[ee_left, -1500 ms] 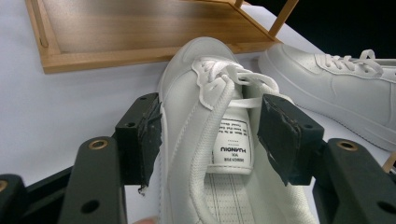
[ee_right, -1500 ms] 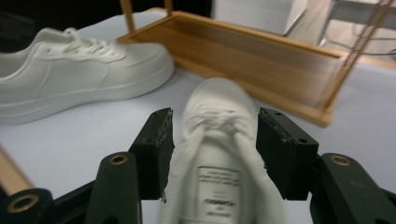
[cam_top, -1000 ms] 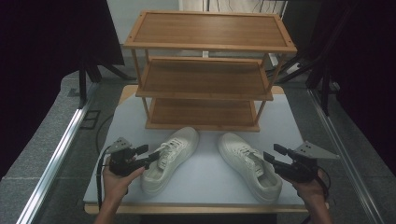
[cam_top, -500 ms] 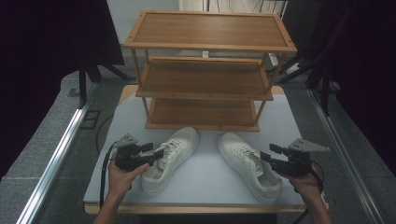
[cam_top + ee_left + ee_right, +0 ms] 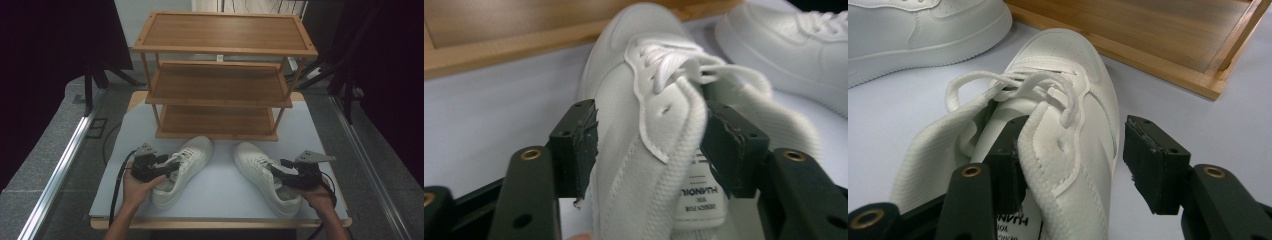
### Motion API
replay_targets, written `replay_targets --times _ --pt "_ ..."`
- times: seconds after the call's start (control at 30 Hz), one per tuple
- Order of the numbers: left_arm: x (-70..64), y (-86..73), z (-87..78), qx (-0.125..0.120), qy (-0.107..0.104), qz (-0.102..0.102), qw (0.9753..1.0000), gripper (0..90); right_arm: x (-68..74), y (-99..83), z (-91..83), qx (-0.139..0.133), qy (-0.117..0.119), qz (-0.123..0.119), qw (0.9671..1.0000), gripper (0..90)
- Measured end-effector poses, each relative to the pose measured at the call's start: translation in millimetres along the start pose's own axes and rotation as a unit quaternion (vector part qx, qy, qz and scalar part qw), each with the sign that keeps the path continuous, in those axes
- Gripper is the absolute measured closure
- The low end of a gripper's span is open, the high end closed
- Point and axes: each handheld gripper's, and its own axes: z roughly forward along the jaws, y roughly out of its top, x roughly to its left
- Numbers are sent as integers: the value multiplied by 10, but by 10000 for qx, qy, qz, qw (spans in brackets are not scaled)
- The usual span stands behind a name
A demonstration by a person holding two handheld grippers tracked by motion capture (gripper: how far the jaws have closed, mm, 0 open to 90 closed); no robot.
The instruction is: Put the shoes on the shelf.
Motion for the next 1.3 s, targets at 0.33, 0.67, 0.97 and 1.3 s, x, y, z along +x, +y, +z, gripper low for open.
replay_targets --times 0.33,0.67,0.97,1.3 --pt "44 -6 37 22 66 9 10000 671 -54 -50 88 185 -70 83 9998 690" --pt "9 -7 33 -142 205 223 9994 815 -30 -58 81 87 -232 136 9996 831" --pt "-10 16 -175 -828 -352 -208 9957 815 -63 -112 -51 -581 -59 795 9951 836" --pt "-64 80 -419 -1671 -1138 -790 9762 814 -28 -45 -285 -1513 346 1551 9756 834"
